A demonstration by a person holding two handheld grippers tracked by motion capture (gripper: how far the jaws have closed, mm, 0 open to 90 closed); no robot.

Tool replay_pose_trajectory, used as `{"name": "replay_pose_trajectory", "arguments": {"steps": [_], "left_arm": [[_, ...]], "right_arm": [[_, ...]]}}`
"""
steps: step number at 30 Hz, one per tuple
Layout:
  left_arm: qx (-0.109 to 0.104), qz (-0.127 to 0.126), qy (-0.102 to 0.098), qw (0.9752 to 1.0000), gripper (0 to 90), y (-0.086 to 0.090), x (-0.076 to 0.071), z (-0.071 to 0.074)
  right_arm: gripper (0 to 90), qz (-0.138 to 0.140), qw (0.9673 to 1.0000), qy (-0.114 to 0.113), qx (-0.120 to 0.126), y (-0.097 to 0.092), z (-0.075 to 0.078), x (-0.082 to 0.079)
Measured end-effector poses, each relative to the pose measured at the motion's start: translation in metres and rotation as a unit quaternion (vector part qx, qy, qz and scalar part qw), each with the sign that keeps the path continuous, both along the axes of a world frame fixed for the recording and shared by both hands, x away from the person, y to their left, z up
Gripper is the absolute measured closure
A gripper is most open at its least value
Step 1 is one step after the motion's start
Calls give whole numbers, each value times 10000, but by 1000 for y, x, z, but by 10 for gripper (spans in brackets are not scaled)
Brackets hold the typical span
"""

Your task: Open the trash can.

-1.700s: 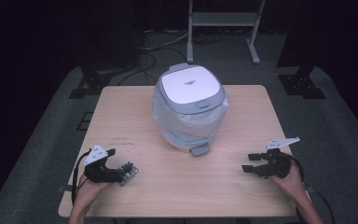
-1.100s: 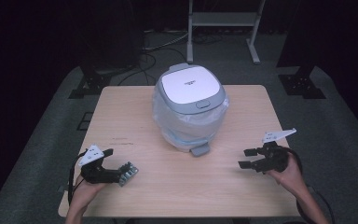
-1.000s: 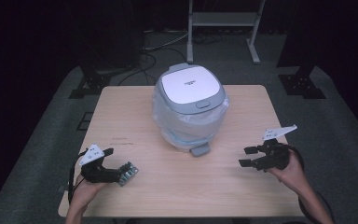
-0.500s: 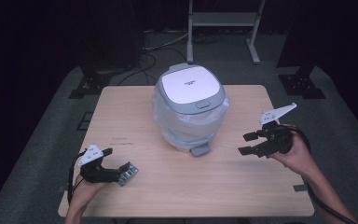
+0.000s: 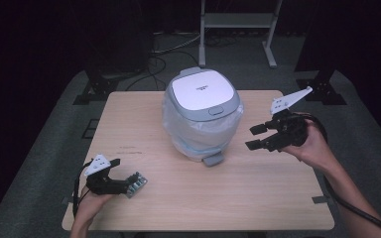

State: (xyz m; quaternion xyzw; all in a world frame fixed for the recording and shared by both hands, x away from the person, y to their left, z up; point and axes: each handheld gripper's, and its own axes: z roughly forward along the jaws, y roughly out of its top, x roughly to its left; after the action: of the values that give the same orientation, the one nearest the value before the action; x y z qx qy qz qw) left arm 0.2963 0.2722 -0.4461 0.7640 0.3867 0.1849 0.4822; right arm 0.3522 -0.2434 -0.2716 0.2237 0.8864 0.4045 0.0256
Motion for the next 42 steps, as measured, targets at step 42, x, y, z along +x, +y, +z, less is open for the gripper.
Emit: {"name": "replay_pose_trajectory", "arguments": {"steps": [42], "left_arm": [[-84, -110, 143, 9998, 19, -4, 0, 2]], "right_arm": [[488, 194, 9993, -262, -181, 54, 56, 31]]}}
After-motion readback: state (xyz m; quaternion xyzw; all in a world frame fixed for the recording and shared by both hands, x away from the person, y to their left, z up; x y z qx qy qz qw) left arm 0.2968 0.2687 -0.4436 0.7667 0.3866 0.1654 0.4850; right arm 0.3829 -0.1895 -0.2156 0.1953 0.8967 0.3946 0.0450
